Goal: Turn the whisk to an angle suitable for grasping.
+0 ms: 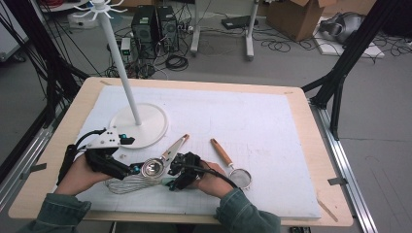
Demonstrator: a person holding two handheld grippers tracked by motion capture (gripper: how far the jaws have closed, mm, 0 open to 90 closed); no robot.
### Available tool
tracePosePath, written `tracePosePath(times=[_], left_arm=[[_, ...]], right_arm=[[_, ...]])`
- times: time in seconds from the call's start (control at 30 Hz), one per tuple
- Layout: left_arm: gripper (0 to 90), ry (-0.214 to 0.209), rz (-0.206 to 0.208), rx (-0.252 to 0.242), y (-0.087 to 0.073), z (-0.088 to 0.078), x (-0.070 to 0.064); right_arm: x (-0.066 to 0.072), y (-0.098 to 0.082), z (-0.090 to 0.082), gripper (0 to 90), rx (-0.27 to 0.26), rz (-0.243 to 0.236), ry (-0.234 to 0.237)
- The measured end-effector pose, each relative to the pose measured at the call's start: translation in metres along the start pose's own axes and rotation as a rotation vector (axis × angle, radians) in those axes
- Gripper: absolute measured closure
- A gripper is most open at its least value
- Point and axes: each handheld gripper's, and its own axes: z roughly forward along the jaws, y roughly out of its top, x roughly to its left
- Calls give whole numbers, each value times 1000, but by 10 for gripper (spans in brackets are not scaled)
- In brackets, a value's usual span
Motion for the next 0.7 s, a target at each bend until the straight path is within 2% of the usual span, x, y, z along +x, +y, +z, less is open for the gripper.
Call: tracePosePath(times=[0.1,0.2,0.27,0.7], left_arm=[[151,-27,36,16,4,6,-3],[172,-39,38,16,5,10,-5],[199,-61,54,25,6,15,-6],[221,-99,72,38,11,27,-11]], right_arm=[[0,-9,-9,532,3,11,-9],[1,-15,-13,526,-3,14,-7],[1,-23,-17,519,5,13,-11],[3,-50,-41,505,28,5,-36]])
